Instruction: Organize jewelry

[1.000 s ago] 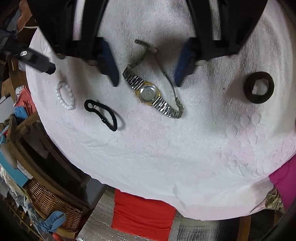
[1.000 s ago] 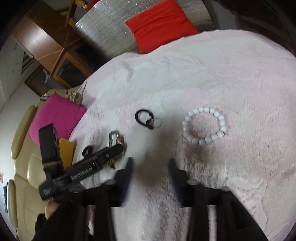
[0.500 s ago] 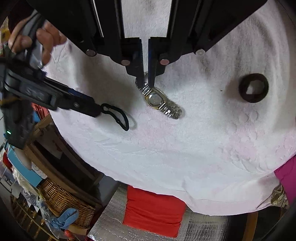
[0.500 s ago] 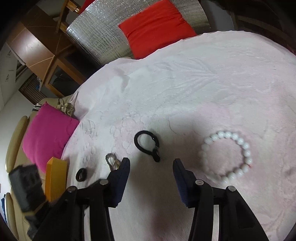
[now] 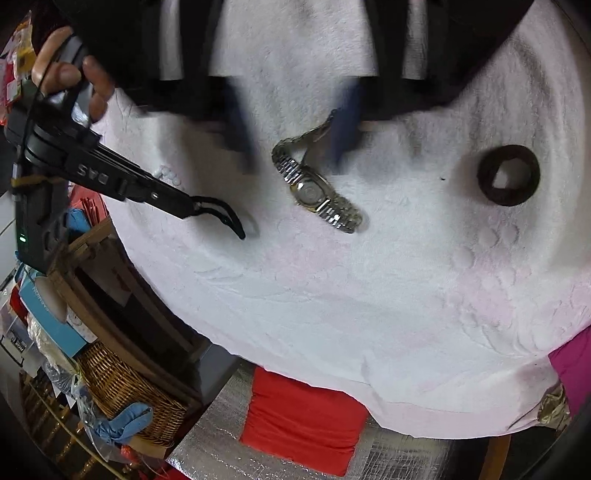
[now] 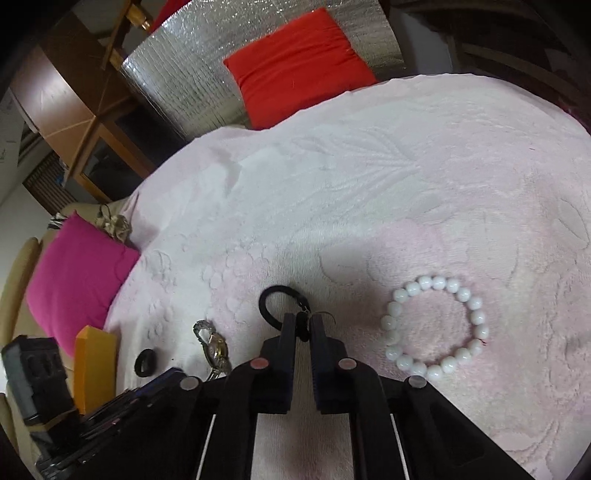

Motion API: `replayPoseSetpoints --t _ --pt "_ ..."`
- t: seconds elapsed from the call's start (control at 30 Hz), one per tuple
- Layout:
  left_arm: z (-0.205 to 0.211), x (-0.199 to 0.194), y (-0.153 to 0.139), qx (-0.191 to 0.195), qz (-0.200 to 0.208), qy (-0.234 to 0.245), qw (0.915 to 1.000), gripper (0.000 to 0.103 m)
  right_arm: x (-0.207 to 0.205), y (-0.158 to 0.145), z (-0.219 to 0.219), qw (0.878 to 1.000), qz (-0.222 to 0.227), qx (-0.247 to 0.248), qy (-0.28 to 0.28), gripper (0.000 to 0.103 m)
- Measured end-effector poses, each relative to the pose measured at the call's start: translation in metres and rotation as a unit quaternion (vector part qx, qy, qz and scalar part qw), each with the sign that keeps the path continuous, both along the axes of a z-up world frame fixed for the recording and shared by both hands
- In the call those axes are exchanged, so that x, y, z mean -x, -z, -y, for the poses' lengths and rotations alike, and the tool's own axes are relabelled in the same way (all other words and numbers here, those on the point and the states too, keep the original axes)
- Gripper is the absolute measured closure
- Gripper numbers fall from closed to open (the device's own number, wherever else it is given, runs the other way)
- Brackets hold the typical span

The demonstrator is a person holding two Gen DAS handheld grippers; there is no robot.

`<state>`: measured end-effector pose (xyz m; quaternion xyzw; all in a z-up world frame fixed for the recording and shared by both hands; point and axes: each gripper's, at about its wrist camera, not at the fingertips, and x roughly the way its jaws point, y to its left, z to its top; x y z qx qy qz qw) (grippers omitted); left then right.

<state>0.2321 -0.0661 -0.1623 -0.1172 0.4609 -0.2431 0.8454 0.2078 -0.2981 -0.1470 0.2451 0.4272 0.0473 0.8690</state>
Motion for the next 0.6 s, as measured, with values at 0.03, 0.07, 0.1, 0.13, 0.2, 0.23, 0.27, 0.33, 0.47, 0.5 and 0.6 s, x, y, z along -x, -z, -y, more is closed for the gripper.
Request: replayPoseSetpoints --t 0.03,0.07,0.1,0.13,0.2,0.23,0.27,0.33,0.47,0.5,0.6 --pt "0.004 -0.001 0.001 -0.002 0.001 -0.004 1.0 0.035 0.002 0.0 0.001 1.0 -0.003 -0.006 -0.002 0.094" --pt "0.006 -0.003 0.002 -0.003 -0.002 -0.006 1.0 0.035 0.005 0.0 0.003 1.0 -0.008 -0.013 -0.003 0.094" --pt "0.009 -0.006 0.004 -0.005 -0.008 -0.009 0.9999 0.035 0.008 0.001 0.005 1.0 -0.013 -0.018 -0.007 0.094" --pt "0.012 -0.01 0.008 -0.01 -0.017 -0.016 0.9997 0.035 0.011 0.0 0.006 1.0 -0.014 -0.017 -0.01 0.094" --pt "0.018 -0.016 0.015 -0.021 -0.034 -0.023 0.9989 0.035 0.018 -0.004 0.007 1.0 -0.009 -0.008 -0.016 0.094" --pt "0.021 -0.018 0.016 -0.028 -0.029 -0.029 0.9988 0.035 0.021 -0.005 0.008 1.0 -0.007 -0.006 -0.017 0.094" --pt "0.024 -0.019 0.015 -0.031 -0.019 -0.032 0.9988 0.035 0.024 -0.007 0.01 1.0 -0.005 -0.007 -0.017 0.094" --pt "0.026 -0.024 0.017 -0.034 -0.014 -0.041 0.9985 0.035 0.029 -0.007 0.015 1.0 -0.004 -0.014 -0.017 0.094" --pt "0.036 -0.027 0.019 -0.066 0.009 -0.05 0.9965 0.048 0.034 -0.005 0.023 1.0 -0.008 -0.023 -0.017 0.094" --pt "0.04 -0.028 0.02 -0.079 0.013 -0.05 0.9956 0.053 0.035 -0.005 0.024 0.999 -0.009 -0.027 -0.018 0.094" --pt "0.042 -0.028 0.02 -0.105 0.025 -0.052 0.9928 0.07 0.036 -0.006 0.024 0.999 -0.009 -0.03 -0.022 0.094"
